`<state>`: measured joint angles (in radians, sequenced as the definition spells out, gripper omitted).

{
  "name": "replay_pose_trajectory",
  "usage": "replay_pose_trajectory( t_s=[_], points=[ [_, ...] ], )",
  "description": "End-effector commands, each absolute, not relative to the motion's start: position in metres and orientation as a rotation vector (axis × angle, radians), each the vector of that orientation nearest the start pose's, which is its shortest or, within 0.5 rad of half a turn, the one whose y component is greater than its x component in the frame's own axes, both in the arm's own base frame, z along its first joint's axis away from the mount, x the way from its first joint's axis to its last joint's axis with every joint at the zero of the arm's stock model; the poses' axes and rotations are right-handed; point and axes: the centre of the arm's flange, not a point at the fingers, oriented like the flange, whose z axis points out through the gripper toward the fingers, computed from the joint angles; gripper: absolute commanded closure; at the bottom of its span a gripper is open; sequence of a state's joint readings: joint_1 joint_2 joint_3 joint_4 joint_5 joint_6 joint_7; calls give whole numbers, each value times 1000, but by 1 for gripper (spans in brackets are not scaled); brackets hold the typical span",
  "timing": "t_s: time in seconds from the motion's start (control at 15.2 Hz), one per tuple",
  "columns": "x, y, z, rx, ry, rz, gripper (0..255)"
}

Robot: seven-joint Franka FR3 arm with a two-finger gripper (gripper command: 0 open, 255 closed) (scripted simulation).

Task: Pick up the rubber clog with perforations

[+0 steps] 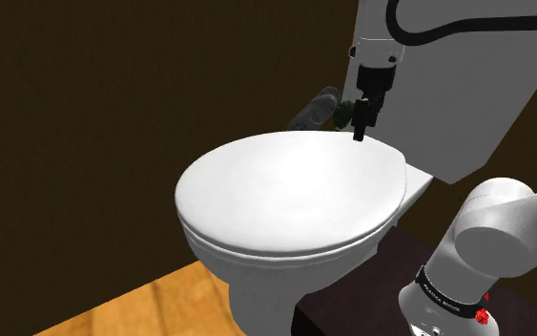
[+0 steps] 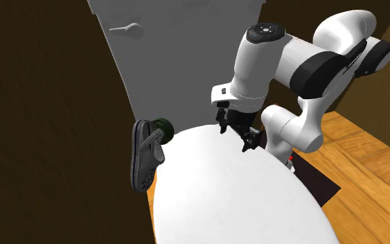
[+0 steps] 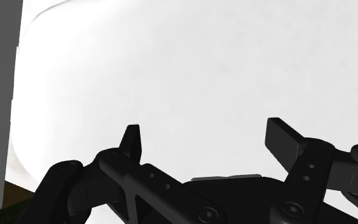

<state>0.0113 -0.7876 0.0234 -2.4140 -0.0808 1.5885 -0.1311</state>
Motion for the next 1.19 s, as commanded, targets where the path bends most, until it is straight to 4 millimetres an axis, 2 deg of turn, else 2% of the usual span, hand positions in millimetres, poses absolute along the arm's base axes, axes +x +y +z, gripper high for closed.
replay_pose_trajectory(
  t_s=[0.0,1.12],
  points=[
    [306,4,566,-3225,-261,70,0],
    [491,-86,587,-3544,-72,205,0]
  ],
)
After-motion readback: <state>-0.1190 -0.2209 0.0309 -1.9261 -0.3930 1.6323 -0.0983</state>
